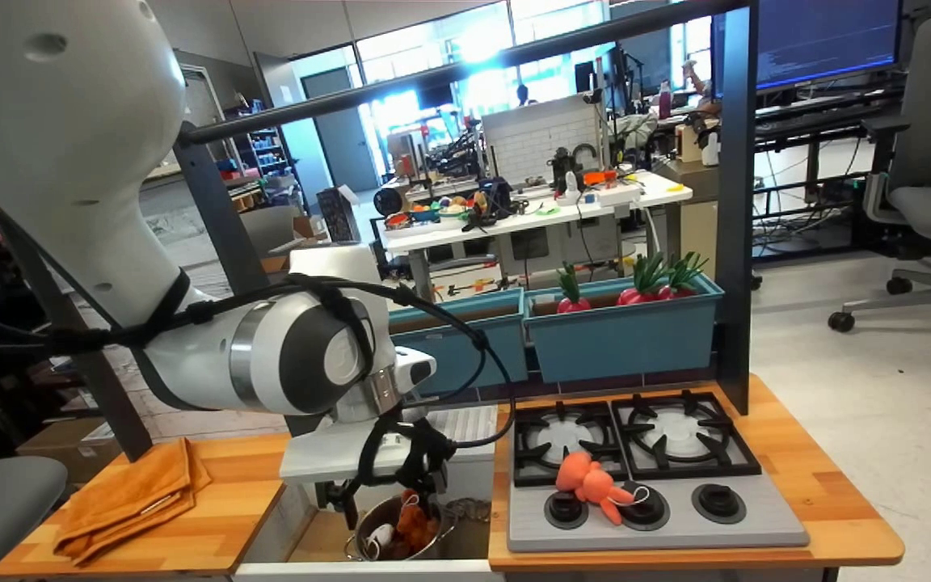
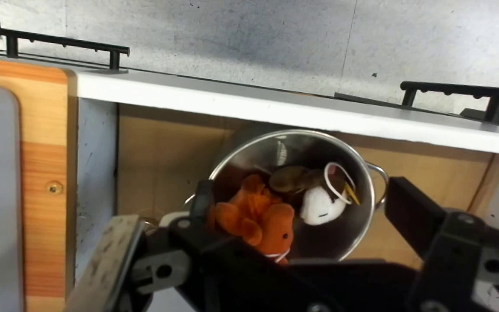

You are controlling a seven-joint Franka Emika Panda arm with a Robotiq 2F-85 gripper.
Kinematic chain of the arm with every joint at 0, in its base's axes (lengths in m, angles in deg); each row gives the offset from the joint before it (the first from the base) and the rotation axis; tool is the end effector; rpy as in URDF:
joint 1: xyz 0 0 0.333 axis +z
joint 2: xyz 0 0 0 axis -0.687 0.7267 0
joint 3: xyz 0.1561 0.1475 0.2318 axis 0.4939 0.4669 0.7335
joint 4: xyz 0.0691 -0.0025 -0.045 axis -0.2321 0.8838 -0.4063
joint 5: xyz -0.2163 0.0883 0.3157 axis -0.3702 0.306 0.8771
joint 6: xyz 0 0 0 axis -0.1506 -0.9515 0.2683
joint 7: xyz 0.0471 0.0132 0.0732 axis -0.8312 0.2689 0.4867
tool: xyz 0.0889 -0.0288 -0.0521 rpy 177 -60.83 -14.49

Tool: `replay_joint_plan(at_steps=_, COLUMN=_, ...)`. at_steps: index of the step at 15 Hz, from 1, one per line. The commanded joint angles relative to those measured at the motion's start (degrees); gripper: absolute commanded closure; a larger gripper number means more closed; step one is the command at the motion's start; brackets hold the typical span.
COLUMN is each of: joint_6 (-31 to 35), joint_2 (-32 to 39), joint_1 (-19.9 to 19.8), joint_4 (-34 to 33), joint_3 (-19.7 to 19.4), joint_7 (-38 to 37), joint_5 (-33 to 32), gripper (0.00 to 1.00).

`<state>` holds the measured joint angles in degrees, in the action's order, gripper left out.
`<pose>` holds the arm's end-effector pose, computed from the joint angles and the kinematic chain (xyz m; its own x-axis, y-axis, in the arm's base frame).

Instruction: Remove all the toys from the pot and put them on the stove, then take the towel and clean the base top on the left

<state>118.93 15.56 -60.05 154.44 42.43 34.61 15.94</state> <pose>0.5899 -0.1082 -0.0164 0.9742 0.2133 -0.0743 0.2089 -0.9759 -0.0635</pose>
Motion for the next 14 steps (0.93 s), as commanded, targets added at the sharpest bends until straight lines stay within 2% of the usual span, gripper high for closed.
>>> replay_joint_plan(at_steps=1, joint_6=-0.12, joint_2=0.17, joint_1=0.71, joint_4=-0.34, joint_3=-0.8, joint_7=0.85, joint_5=1.41, gripper=0.0)
replay_joint_plan(at_steps=4, joint_6=0.56, joint_2=2.73, joint_1=-1.4, joint_4=-2.56, joint_3=1.47, joint_7=2.91, joint_5=2.96, gripper=0.0)
replay_joint_plan(at_steps=10, joint_6=0.88, joint_2=9.09, joint_1=2.3, joint_4=-10.12, joint_3=1.3, joint_7=-0.57, joint_5=4.71, gripper=0.0)
replay_joint_plan(at_steps=12, joint_6=-0.12, joint_2=11.02, joint_1=3.02, joint_4=-13.46, joint_3=1.13, joint_7=-1.65, joint_5=5.17, gripper=0.26)
replay_joint_plan(at_steps=14, joint_6=-0.76, joint_2=12.16, joint_1=2.64, joint_4=-15.99, joint_3=1.7, joint_7=-1.62, joint_5=5.82, gripper=0.42)
